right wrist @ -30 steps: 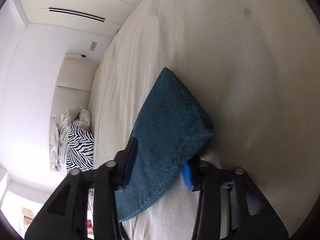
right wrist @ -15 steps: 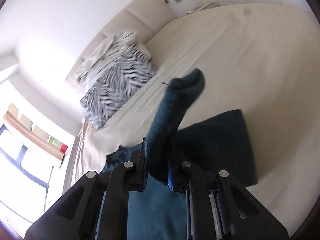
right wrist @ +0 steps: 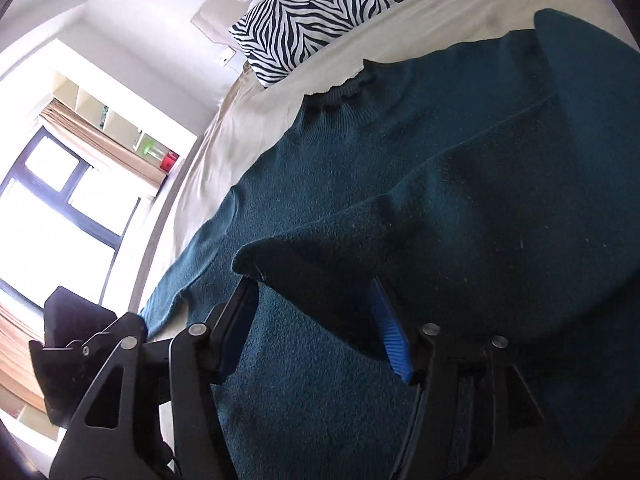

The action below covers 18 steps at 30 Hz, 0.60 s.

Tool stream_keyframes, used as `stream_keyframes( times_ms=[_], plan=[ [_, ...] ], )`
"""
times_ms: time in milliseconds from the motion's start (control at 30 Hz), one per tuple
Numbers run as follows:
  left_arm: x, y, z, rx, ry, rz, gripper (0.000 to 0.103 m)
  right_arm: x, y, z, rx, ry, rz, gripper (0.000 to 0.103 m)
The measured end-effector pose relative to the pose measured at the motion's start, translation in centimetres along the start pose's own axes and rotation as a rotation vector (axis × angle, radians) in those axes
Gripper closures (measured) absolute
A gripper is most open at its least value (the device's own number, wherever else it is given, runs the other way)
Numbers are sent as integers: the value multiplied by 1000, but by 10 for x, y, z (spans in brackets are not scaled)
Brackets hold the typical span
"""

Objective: Fold small clothes
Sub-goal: 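Grasp the sleeve cuff with the right gripper and lift it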

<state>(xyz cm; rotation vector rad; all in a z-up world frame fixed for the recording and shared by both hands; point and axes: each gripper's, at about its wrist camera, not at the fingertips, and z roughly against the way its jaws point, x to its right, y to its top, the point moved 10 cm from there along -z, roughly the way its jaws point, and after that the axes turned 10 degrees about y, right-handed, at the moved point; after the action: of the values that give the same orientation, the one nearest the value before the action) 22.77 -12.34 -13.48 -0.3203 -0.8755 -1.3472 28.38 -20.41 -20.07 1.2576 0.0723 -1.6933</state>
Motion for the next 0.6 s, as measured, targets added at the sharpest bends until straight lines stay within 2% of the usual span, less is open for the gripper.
stream_keyframes(
  times_ms=[133,233,300,333,400,433,467,533,600],
  plan=[
    [17,1,-19,-25,3,-19,3,8,-14,50,45,27,-23,39],
    [17,0,-42,-65,75,-38,8,27,-13,75,89,36,-95,39],
    [12,0,-56,-90,129,-45,30,41,-15,95,122,67,-168,39],
    [10,1,-60,-88,160,-55,36,47,-14,102,142,85,-200,39],
    [7,3,-65,-91,217,-70,62,58,-10,116,183,112,-247,39],
    [5,4,-66,-95,237,-73,71,63,-8,122,202,126,-270,39],
    [3,6,-67,-101,249,-77,90,67,-6,127,218,142,-294,39],
    [7,16,-63,-86,236,-86,93,76,-4,140,249,175,-342,39],
    [17,34,-51,-29,230,-115,93,85,2,146,276,189,-372,39]
  ],
)
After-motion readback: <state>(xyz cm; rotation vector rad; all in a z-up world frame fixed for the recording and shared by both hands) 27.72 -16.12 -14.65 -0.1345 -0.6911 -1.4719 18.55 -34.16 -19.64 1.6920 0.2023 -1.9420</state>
